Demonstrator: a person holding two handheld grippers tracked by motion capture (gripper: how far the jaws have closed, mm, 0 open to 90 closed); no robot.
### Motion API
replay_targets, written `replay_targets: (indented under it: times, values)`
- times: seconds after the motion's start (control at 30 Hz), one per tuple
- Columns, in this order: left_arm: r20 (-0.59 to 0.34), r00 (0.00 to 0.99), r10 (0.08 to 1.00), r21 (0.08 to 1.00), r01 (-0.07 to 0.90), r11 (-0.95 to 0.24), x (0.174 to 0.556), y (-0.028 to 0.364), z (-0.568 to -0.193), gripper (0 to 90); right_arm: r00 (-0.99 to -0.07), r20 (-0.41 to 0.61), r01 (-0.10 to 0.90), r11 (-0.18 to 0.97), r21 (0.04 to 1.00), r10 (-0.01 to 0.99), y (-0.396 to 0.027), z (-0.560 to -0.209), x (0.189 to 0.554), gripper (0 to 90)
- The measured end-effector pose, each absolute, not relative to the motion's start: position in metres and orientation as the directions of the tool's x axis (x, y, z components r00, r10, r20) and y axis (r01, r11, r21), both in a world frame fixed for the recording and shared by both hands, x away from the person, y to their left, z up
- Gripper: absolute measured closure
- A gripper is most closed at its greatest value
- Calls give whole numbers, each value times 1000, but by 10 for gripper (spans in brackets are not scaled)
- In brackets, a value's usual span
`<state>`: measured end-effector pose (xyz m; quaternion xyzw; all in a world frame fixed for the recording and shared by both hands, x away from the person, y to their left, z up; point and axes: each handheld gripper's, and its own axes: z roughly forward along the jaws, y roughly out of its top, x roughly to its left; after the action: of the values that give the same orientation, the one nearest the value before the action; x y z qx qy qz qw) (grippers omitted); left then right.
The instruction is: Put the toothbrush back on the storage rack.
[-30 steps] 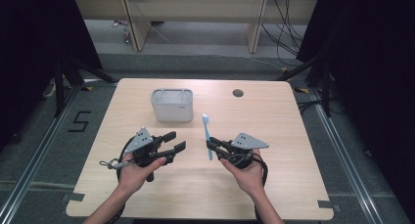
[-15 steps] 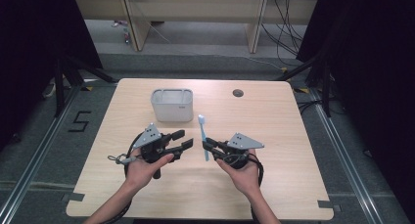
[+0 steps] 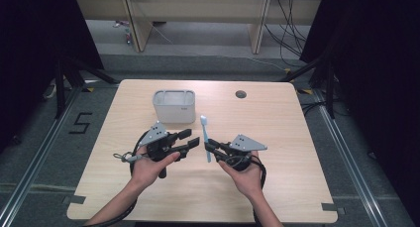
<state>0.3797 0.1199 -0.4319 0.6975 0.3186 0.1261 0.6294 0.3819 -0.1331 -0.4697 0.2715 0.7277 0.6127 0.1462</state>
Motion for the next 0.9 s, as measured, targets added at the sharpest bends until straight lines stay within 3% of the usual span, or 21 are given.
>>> replay_targets:
  times: [0.47,0.9]
  values:
    - [-223,774,592,957,289,-18,383,108,-429,553,-812,131,233,109,966,569,-128,-470,382,788]
    - [-222,773,594,959,283,-10,390,102,-431,660,-804,120,218,101,971,582,-124,-471,382,788]
